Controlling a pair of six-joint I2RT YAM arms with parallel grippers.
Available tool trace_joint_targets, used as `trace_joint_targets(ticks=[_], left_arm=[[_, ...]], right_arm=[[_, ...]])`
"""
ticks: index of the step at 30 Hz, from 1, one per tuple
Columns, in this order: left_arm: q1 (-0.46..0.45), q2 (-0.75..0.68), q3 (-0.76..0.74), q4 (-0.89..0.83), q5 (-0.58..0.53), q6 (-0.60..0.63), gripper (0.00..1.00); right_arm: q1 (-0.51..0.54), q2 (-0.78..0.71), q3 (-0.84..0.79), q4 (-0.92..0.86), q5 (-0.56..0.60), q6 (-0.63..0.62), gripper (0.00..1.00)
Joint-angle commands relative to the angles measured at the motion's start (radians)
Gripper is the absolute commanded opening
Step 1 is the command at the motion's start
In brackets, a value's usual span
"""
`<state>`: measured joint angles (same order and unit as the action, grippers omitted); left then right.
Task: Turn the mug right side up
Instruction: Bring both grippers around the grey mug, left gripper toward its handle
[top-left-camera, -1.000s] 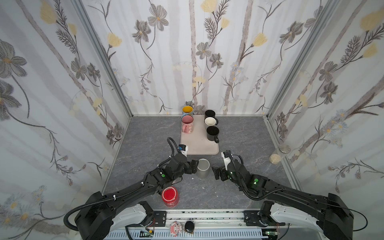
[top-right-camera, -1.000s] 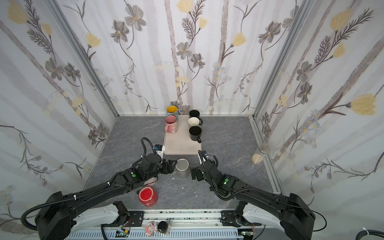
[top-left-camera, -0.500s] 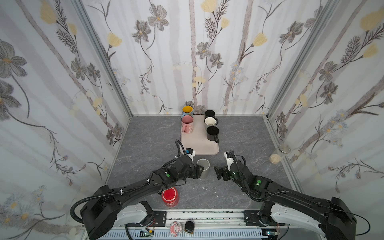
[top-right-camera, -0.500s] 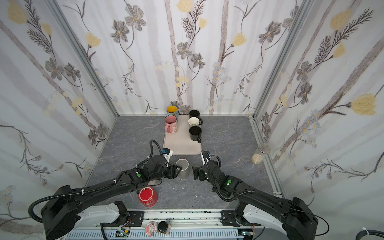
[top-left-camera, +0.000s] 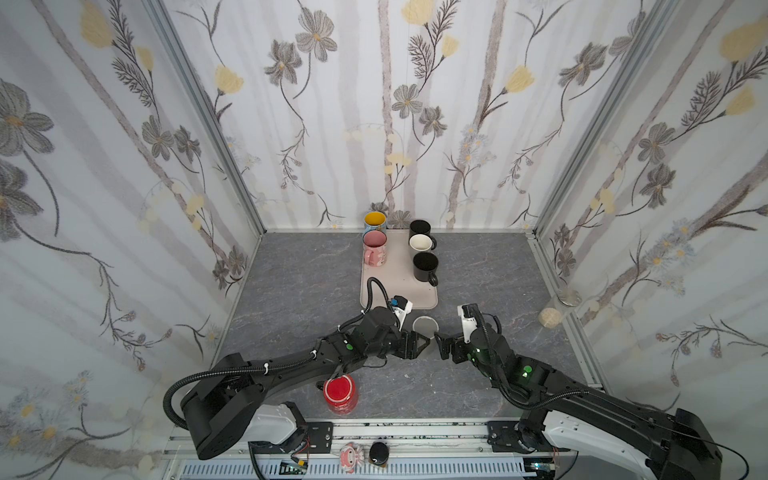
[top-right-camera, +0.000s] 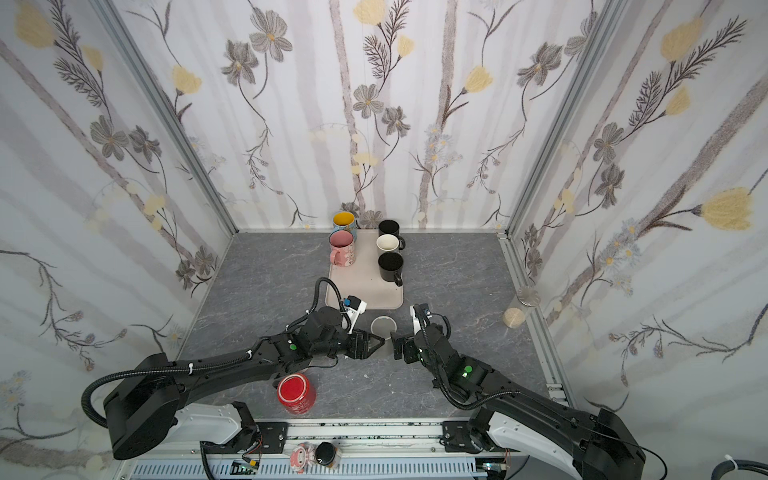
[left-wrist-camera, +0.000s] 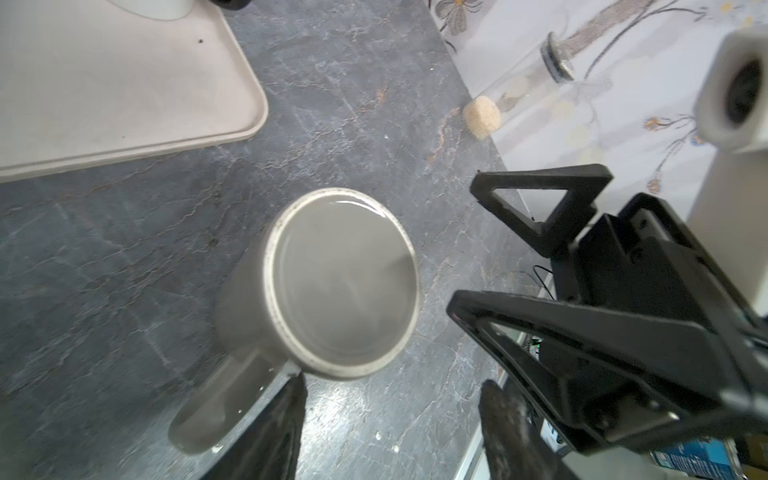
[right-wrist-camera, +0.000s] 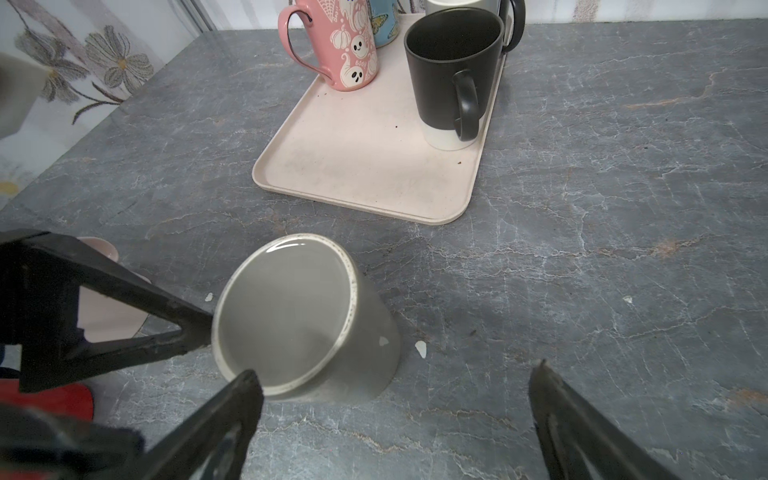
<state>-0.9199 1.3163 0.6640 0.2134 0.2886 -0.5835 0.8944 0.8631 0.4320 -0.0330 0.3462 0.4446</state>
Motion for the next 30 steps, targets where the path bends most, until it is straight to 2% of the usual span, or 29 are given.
trace_joint_targets(ticks=[1, 4, 8, 11, 17, 25, 30], left_arm=[[0.001, -0.048, -0.009, 0.031, -0.005, 0.016, 0.76], [0.005, -0.085, -0.012, -0.060, -0.095, 0.068, 0.80], [0.008, -0.070, 0.006, -0.188, -0.271, 0.138, 0.80], [0.008, -0.061, 0.015, -0.270, -0.348, 0.154, 0.76], [0.004, -0.074, -0.051, -0.180, -0.255, 0.153, 0.78], [0.000, -0.062, -0.158, 0.157, -0.247, 0.192, 0.79], [0.001, 0.025, -0.174, 0.255, -0.163, 0.199, 0.69]], right_arm=[[-0.009, -0.026, -0.001, -0.009, 0.010, 0.010, 1.00], [-0.025, -0.045, -0.003, -0.010, -0.026, 0.000, 1.00], [-0.036, -0.053, -0.003, -0.010, -0.028, 0.005, 1.00], [-0.041, -0.055, -0.001, -0.010, -0.025, 0.009, 1.00], [-0.048, -0.065, -0.001, -0.011, -0.027, 0.009, 1.00], [-0.055, -0.083, -0.002, -0.024, -0.024, 0.012, 1.00], [-0.063, -0.104, -0.010, -0.037, -0.013, 0.017, 1.00]])
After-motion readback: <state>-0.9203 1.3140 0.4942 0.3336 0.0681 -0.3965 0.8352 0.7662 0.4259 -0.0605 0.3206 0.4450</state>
